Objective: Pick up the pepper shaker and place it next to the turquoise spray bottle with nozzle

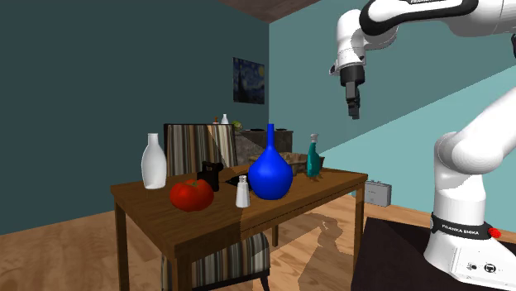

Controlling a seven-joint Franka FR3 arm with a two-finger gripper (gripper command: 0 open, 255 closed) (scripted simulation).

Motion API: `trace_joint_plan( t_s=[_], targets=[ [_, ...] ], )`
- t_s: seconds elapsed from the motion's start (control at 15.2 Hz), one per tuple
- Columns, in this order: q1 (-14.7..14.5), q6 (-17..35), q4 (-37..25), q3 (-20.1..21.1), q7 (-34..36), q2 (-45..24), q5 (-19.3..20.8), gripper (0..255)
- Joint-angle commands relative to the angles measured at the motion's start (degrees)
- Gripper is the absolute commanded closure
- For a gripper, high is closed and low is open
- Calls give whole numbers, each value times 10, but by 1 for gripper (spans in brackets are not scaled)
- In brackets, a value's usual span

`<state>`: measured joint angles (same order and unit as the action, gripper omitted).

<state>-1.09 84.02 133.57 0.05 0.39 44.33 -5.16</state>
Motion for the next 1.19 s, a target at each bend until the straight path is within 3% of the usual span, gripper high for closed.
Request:
trace_joint_plan(
  t_s=[0.0,0.53,1.12],
  targets=[
    [0,0,0,0,0,0,0,0],
    [-17,141,-16,34,-7,-138,7,0],
    [-28,263,-91,72,0,-316,38,0]
  ],
)
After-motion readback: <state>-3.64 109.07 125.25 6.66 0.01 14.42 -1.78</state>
